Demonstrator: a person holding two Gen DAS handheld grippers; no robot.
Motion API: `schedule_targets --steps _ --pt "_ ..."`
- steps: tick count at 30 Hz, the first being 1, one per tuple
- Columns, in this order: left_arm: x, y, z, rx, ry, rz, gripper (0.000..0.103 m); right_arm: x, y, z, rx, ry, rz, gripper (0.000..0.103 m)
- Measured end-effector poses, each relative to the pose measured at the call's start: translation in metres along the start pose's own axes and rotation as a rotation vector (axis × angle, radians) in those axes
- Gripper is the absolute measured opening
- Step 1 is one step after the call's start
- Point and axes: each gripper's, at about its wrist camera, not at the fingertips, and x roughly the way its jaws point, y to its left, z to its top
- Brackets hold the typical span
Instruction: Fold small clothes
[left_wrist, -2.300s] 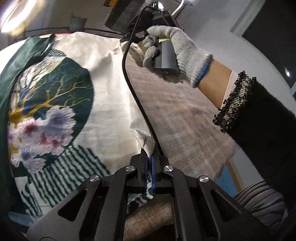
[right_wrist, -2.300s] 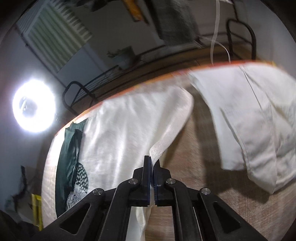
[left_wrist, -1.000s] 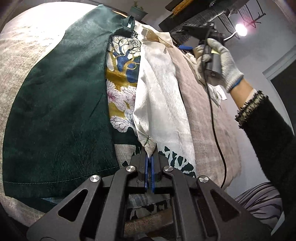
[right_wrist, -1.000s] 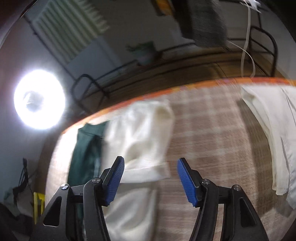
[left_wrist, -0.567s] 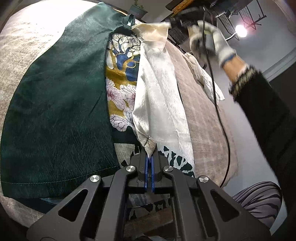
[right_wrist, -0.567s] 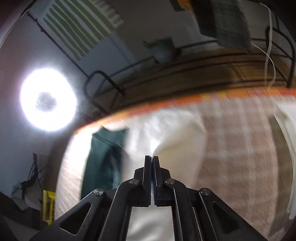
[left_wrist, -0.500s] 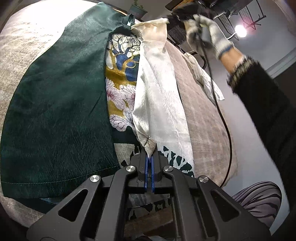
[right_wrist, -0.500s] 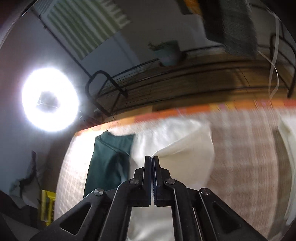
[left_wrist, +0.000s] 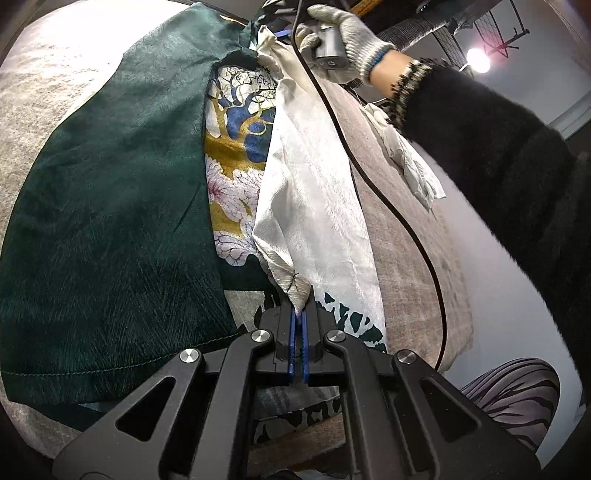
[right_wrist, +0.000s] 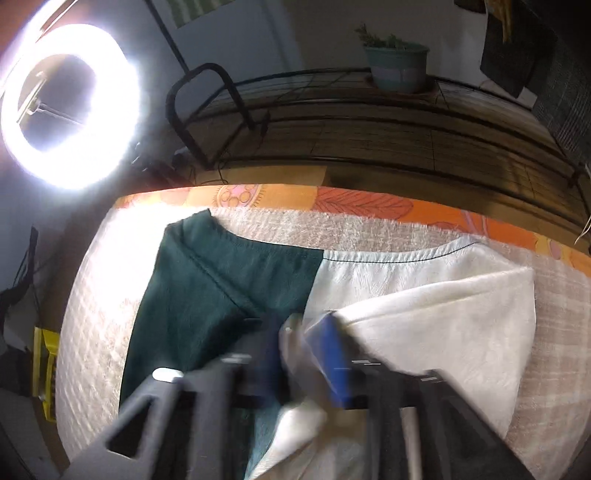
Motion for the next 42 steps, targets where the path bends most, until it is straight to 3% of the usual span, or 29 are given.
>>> schedule_targets --steps 4,8,12,17,20,22,25,27,30,33,37,42 --pt "-0.002 -0.001 -0.001 0.001 0.002 -0.01 0.0 -0.055 -0.008 -0.012 0.048 -0.096 0.068 0.051" --pt "-0.007 -0.006 -0.002 0.011 -0.003 -0.017 0.0 -0.124 -0.02 -0.048 0.1 -0.151 0.104 0.051" --pt "-0.009 -0.008 -0.003 0.005 -0.007 -0.032 0.0 -0.198 -0.026 -0.123 0.118 -0.178 0.147 0.053" --pt "-0.008 -0.006 -0.006 0.009 0.001 -0.042 0.0 -0.252 -0.017 -0.24 0.098 -0.11 0.098 0.053" --pt "-0.02 -0.012 -0.011 0.075 -0.008 -0.005 0.004 -0.259 -0.011 -0.304 0.097 -0.056 0.095 0.053" --pt "-0.033 -0.015 -0.014 0.107 -0.012 -0.002 0.024 -0.257 -0.01 -0.337 0.112 -0.025 0.106 0.054" --pt "-0.064 -0.016 -0.022 0.164 -0.035 0.013 0.03 -0.242 -0.007 -0.375 0.127 0.038 0.129 0.054" --pt "-0.083 -0.011 -0.026 0.195 -0.058 0.062 0.035 -0.232 -0.008 -0.392 0.151 0.069 0.162 0.054" --pt "-0.106 0.012 -0.023 0.18 -0.085 0.171 0.036 -0.223 -0.01 -0.409 0.169 0.094 0.183 0.054" --pt "-0.115 0.046 -0.013 0.096 -0.081 0.264 0.036 -0.216 -0.011 -0.421 0.193 0.113 0.222 0.052" --pt "-0.113 0.073 -0.009 0.027 -0.045 0.283 0.036 -0.207 -0.007 -0.431 0.206 0.141 0.272 0.047" --pt "-0.096 0.073 -0.012 0.032 0.051 0.232 0.036 -0.204 0.0 -0.436 0.204 0.152 0.313 0.041"
